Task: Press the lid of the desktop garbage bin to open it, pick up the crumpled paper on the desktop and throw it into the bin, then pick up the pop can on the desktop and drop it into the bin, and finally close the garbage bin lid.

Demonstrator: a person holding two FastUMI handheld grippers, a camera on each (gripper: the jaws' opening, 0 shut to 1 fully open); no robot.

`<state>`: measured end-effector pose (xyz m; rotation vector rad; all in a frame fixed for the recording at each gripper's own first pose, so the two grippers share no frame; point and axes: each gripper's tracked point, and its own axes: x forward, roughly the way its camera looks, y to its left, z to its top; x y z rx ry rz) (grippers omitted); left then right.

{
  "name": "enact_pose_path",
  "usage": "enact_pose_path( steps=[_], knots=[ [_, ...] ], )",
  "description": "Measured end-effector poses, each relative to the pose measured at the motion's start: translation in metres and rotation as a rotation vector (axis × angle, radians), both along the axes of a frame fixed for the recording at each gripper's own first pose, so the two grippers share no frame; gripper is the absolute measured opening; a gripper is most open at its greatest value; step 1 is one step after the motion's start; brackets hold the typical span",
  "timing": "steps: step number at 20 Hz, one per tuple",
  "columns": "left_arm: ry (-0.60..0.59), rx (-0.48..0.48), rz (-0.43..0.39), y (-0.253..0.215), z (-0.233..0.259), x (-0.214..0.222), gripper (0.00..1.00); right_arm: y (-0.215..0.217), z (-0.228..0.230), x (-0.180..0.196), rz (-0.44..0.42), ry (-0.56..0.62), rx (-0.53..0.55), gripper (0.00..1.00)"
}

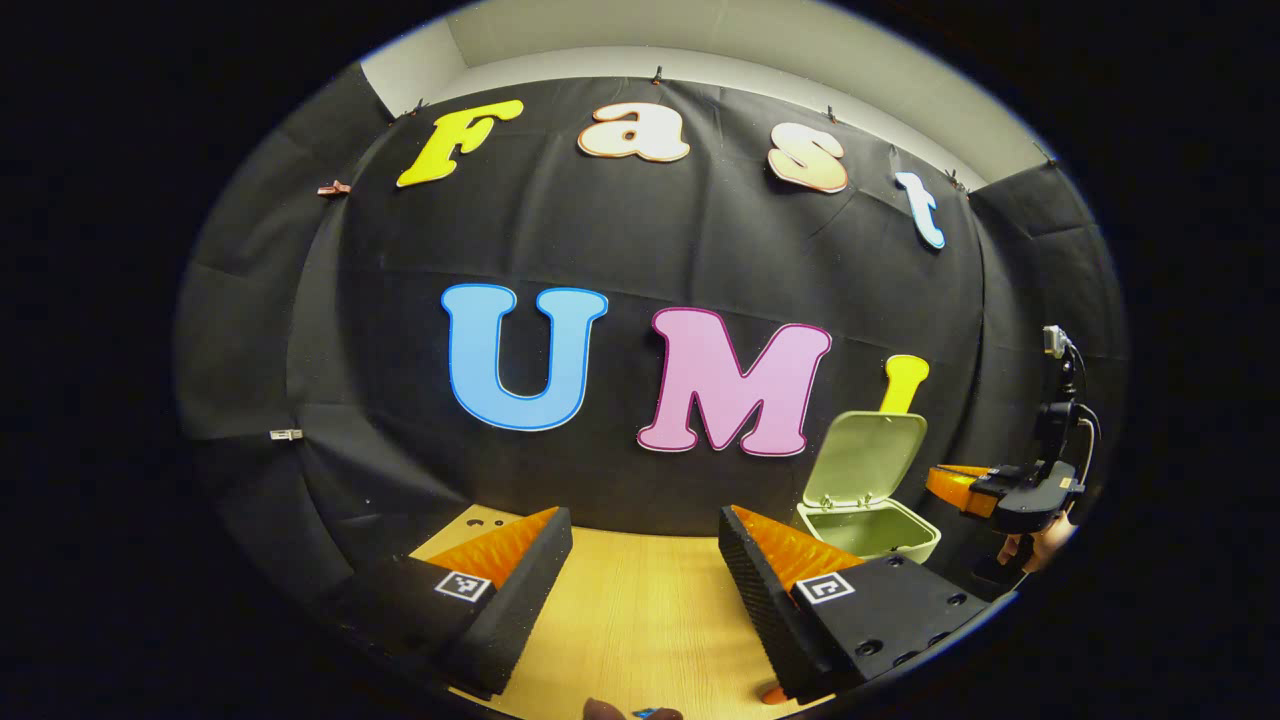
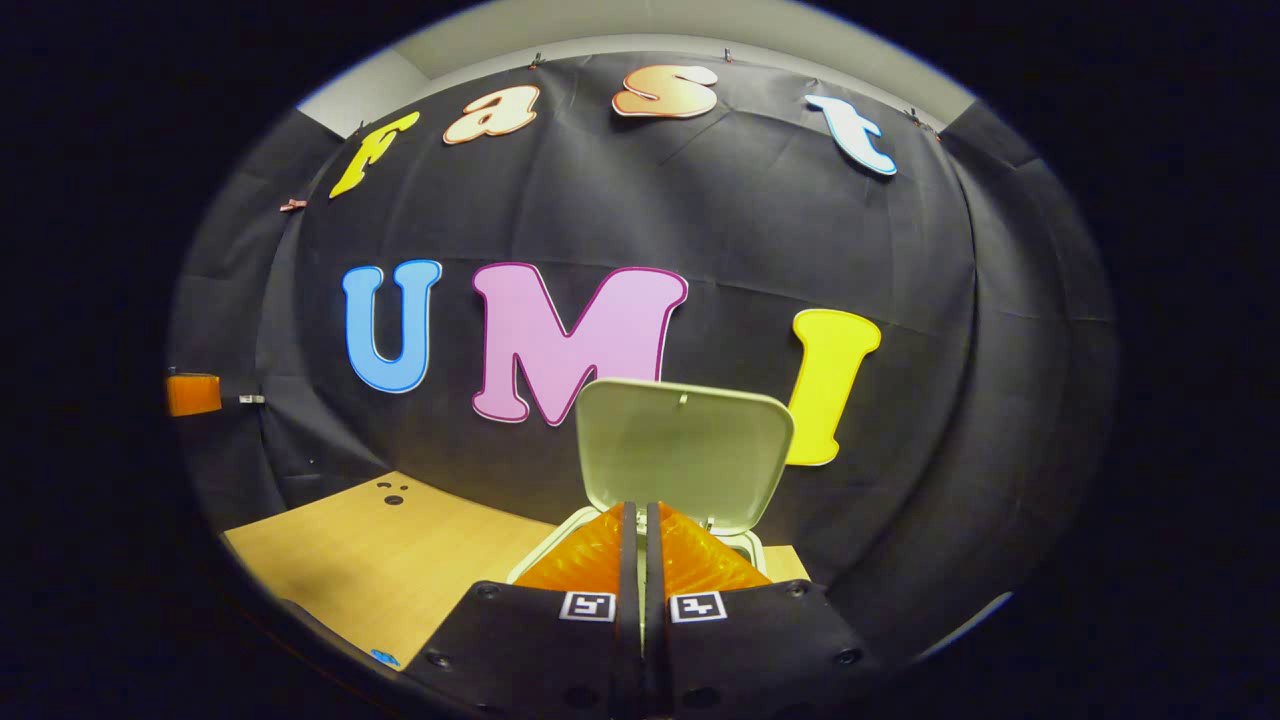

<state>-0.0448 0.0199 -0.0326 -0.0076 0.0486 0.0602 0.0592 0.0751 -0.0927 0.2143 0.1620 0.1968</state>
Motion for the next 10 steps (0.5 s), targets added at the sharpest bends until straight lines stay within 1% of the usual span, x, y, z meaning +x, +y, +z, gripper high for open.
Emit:
enact_pose_path(
  steps=[2,3,4,5,6,7,8,10],
  knots=[
    [0.006,0.001,-0.01,0.0,-0.003,-0.002,0.95,0.0,0.005,-0.011,0.002,-0.008,-0.002,0.05],
    [0.01,0.005,-0.015,0.0,-0.005,-0.004,0.95,0.001,0.007,-0.018,0.006,-0.014,-0.01,0.07],
    [0.016,0.008,-0.022,0.0,-0.009,-0.005,0.97,0.001,0.009,-0.023,0.007,-0.02,-0.022,0.09],
    [0.025,0.009,-0.032,-0.001,-0.013,-0.006,0.95,0.001,0.01,-0.03,0.008,-0.029,-0.03,0.17],
    [0.037,0.007,-0.044,-0.003,-0.02,-0.007,0.95,0.001,0.014,-0.036,0.007,-0.035,-0.031,0.2],
    [0.051,0.004,-0.056,-0.004,-0.026,-0.009,0.95,0.002,0.016,-0.044,0.01,-0.037,-0.027,0.27],
    [0.068,0.003,-0.069,-0.005,-0.036,-0.01,0.95,0.002,0.018,-0.049,0.008,-0.036,-0.024,0.29],
    [0.098,0.015,-0.084,-0.005,-0.056,-0.014,0.95,0.0,0.019,-0.062,0.005,-0.036,-0.022,0.3]
  ],
)
